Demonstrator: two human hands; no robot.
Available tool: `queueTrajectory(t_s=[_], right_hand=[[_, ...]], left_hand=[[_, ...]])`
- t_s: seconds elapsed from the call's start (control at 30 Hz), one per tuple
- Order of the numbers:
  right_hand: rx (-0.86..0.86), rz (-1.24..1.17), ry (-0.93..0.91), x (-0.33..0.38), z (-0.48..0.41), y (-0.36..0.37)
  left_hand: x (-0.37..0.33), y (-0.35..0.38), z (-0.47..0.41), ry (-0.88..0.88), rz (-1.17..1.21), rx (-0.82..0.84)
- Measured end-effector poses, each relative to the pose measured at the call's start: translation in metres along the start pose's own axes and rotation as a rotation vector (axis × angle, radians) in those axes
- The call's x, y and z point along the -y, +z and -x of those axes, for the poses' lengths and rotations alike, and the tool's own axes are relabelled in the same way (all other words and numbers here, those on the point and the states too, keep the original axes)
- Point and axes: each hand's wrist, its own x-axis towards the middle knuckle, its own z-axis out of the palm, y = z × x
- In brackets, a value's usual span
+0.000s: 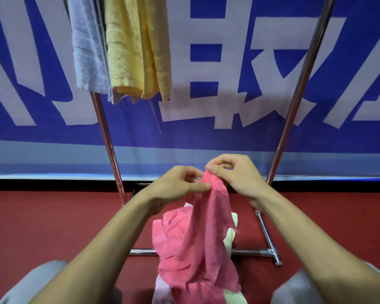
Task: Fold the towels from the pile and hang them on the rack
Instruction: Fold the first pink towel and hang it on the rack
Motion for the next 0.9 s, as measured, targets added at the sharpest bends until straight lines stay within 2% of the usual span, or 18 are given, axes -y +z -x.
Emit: queueTrajectory(t_s=[0.17,0.3,0.37,0.47,0.6,0.77,0.9], right_hand=[[0.019,-0.154,0.124,0.001,0.003,-0.006],[0.243,-0.113,0.163,-0.004,0.006,-0.012],[0.325,-0.023,0.146,-0.007,0.007,-0.013],[0.36,0.182,0.104,-0.016,0.004,-0.013],[0.341,0.452,0.094,-0.025,-0.002,-0.009],[0.226,0.291,0.144,-0.023,-0.005,-0.006],[0.025,-0.087,0.246,-0.009,-0.003,-0.008]], left_hand=[[-0.003,0.009,-0.003,0.064,0.032,-0.157],[-0.012,0.008,0.004,0.101,0.115,-0.222],[-0.016,0.003,0.007,0.085,0.165,-0.307],[-0.023,-0.008,0.013,0.05,0.29,-0.44],[-0.028,-0.025,0.019,-0.01,0.482,-0.634],[-0.023,-0.038,0.02,-0.104,0.615,-0.782],[-0.018,-0.042,0.016,-0.202,0.563,-0.803]])
